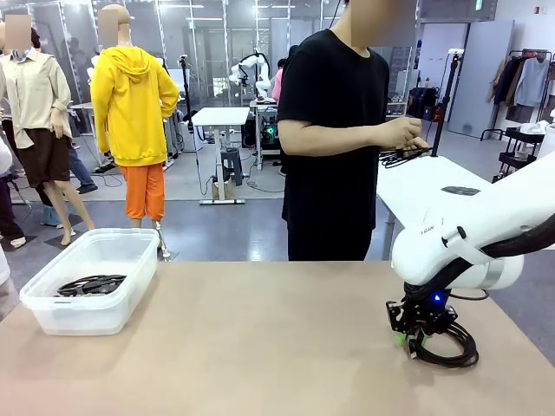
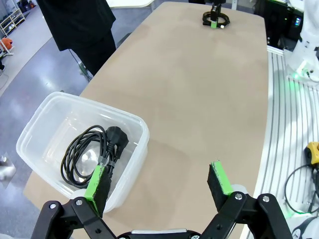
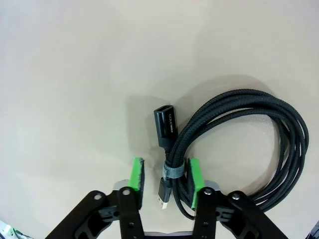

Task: Organize and store the cables.
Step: Place the USB Extension Cable into the Organizing box.

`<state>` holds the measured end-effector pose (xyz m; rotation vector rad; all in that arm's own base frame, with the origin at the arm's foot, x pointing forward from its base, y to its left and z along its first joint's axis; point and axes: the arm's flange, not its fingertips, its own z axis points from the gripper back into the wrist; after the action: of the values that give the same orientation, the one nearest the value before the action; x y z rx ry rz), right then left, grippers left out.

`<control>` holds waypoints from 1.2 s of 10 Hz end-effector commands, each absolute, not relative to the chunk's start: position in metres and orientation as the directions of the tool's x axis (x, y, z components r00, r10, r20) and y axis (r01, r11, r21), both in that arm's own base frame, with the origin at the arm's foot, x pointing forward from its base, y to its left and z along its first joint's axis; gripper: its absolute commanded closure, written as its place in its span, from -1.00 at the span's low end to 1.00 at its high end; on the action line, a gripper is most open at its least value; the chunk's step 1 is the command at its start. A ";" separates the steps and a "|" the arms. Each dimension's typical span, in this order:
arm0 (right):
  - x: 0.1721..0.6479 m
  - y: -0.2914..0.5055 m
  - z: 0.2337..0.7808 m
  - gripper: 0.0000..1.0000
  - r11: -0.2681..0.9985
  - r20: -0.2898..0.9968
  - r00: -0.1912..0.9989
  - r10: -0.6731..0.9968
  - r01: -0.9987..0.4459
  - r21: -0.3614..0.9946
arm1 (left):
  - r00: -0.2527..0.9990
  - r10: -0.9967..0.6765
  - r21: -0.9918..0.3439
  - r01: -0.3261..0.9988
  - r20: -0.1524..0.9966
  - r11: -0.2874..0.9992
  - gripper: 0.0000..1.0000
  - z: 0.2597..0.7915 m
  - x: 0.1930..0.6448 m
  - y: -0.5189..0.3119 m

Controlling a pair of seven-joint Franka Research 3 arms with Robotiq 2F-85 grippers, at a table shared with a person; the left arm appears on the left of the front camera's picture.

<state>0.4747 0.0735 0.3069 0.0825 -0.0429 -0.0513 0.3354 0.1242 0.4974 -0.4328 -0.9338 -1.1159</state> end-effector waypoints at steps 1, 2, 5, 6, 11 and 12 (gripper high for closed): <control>0.481 0.083 0.308 0.95 0.996 0.040 0.996 -0.083 0.082 0.037 | 0.114 -0.556 0.147 0.903 0.823 0.403 -1.00 0.497 0.335 0.124; 0.482 0.083 0.308 1.00 0.996 0.040 0.995 -0.089 0.088 0.031 | 0.114 -0.556 0.147 0.903 0.823 0.403 -1.00 0.497 0.335 0.124; 0.489 0.084 0.320 1.00 0.995 0.065 0.993 -0.099 0.099 0.008 | 0.114 -0.556 0.147 0.903 0.823 0.403 -1.00 0.497 0.335 0.124; 0.489 0.085 0.336 1.00 0.997 0.072 0.995 -0.072 0.073 -0.012 | 0.114 -0.556 0.147 0.903 0.823 0.403 -1.00 0.497 0.335 0.124; 0.485 0.146 0.457 1.00 0.998 0.159 0.986 0.046 -0.052 0.036 | 0.114 -0.556 0.147 0.903 0.823 0.403 -1.00 0.497 0.335 0.124; 0.487 0.174 0.462 1.00 0.997 0.150 0.988 0.023 -0.032 0.064 | 0.114 -0.556 0.147 0.903 0.823 0.403 -1.00 0.497 0.335 0.124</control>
<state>0.4773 0.1551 0.4724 0.0400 -0.1713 0.0730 0.3354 0.1239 0.4974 -0.4332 -0.9326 -1.1164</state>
